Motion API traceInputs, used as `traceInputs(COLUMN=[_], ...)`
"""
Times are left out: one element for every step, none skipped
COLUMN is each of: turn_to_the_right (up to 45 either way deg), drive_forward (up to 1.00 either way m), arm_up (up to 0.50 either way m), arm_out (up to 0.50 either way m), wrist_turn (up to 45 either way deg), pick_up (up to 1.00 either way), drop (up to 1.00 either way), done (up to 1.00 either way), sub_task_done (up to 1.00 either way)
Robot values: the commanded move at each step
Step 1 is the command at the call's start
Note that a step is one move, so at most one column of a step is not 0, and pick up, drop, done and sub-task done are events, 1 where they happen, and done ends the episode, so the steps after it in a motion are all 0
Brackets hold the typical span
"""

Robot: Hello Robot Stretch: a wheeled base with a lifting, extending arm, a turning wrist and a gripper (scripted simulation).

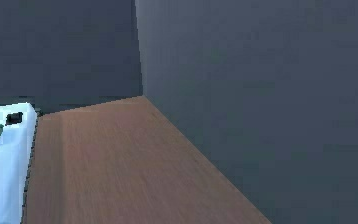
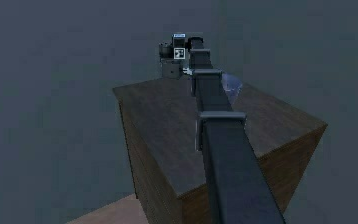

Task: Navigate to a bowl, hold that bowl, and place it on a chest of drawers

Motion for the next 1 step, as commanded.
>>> traceInputs(turn_to_the_right=[0.0], drive_forward=[0.00], arm_up=[0.00], arm_out=[-0.10], wrist_turn=[0.0], pick_up=[0.00], drop=[0.00], done=[0.00], sub_task_done=[0.00])
